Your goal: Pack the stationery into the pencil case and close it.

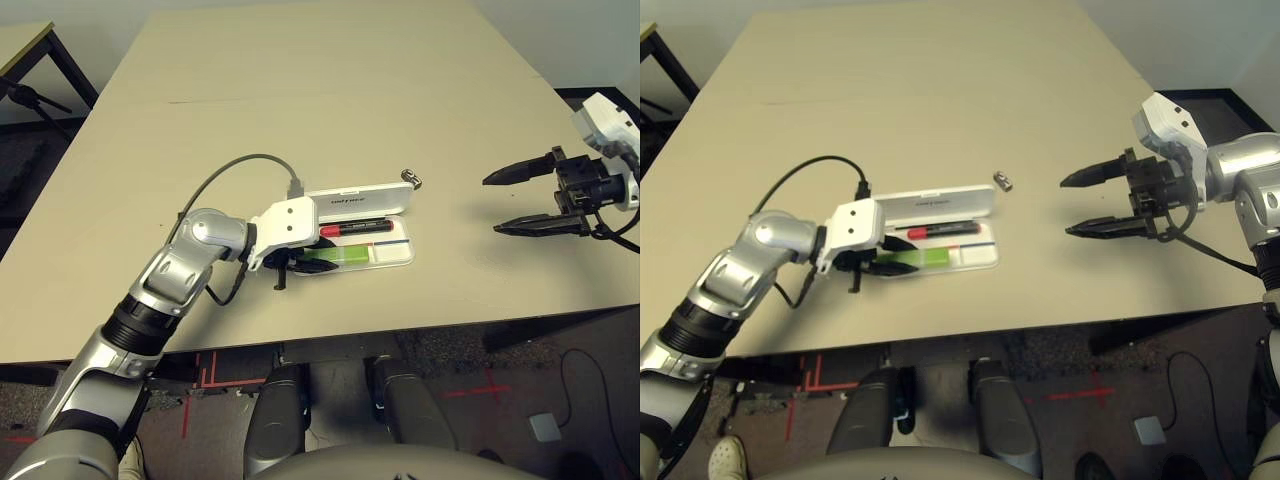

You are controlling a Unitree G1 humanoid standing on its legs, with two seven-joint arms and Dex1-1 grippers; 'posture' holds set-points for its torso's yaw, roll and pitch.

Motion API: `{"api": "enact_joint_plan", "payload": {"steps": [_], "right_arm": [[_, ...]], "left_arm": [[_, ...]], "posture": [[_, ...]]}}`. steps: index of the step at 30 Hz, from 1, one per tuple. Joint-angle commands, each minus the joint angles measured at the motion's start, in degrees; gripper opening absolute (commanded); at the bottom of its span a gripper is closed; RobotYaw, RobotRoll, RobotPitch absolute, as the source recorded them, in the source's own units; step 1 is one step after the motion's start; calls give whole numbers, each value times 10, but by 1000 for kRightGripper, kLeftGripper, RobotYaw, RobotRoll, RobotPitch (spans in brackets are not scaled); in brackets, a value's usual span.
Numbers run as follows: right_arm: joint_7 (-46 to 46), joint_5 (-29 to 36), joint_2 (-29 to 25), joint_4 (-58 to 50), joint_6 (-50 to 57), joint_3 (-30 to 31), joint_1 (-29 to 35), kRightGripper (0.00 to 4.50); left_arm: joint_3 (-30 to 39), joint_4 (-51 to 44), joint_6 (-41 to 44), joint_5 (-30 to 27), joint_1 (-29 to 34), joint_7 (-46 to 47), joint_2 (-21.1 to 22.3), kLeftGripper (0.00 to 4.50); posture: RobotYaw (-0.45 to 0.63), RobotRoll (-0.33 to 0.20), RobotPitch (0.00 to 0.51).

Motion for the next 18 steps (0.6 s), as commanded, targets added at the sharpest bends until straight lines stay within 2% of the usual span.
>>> {"api": "enact_joint_plan", "payload": {"steps": [1,18], "right_arm": [[2,-2,2,-15,5,-14,9,4500],[2,-19,31,-20,19,-41,7,4500]], "left_arm": [[-7,26,-19,15,-13,-2,-5,1119],[-8,67,-38,29,-32,0,-35,1119]], "posture": [[-54,0,125],[-56,0,127]]}}
